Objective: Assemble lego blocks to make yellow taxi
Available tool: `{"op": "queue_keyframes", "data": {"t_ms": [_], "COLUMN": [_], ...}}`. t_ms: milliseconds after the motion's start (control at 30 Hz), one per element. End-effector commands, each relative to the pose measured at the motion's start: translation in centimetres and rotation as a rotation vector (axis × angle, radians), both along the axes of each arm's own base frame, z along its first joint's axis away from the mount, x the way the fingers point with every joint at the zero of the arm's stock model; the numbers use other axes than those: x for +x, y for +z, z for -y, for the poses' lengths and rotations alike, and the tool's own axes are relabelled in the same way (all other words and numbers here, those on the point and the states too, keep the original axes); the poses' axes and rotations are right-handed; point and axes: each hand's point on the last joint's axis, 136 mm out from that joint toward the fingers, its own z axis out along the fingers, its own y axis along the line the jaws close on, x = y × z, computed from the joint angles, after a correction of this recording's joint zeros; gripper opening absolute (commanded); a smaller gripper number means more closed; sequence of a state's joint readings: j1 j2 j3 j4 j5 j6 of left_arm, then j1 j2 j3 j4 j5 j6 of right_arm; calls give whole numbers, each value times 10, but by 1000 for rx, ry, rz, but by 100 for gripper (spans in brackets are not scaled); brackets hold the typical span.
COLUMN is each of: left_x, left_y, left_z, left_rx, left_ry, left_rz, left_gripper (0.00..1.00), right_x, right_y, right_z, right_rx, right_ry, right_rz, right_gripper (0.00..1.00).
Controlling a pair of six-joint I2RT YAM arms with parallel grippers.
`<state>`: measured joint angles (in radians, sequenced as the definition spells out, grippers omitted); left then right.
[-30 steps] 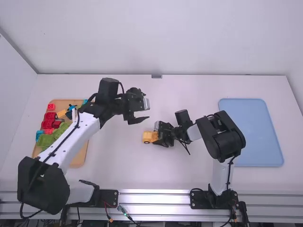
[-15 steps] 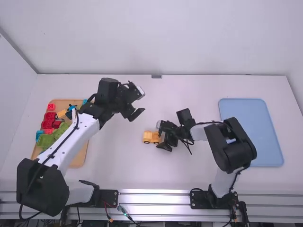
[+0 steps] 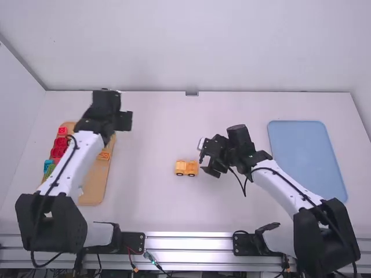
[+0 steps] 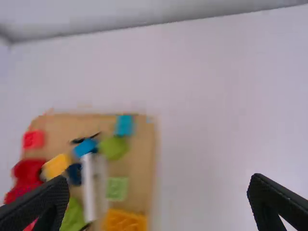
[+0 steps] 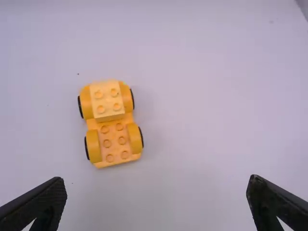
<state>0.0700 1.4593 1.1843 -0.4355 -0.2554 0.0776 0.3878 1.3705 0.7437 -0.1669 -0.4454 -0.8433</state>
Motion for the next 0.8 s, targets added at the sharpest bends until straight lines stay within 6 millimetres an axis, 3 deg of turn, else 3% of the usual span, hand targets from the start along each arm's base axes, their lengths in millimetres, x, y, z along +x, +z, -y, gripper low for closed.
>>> {"op": "queue_keyframes", "data": {"t_ms": [0, 33, 133, 300, 500, 667, 767], "left_x": [2, 1, 5, 20, 35, 29, 23], "left_y": [18, 19, 24, 19, -13, -72, -99], "left_z": [-63, -73, -129, -165, -185, -189, -196], "left_rx": [-18, -27, -95, -106, 29, 113, 133], "left_ry": [148, 168, 229, 33, -290, -561, -620], "left_rz": [10, 5, -44, -169, -370, -610, -699], "left_gripper": [99, 99, 99, 99, 98, 99, 99], "right_x": [1, 2, 8, 11, 17, 12, 14], "right_y": [5, 6, 5, 6, 16, 16, 16], "right_z": [2, 2, 8, 10, 8, 4, 5], "right_rx": [1, 0, -30, -42, -11, 11, 29], "right_ry": [-9, -11, -47, -62, -100, -79, -123], "right_rz": [19, 25, 44, 52, 40, 18, -8], "right_gripper": [99, 99, 99, 99, 99, 99, 99]}}
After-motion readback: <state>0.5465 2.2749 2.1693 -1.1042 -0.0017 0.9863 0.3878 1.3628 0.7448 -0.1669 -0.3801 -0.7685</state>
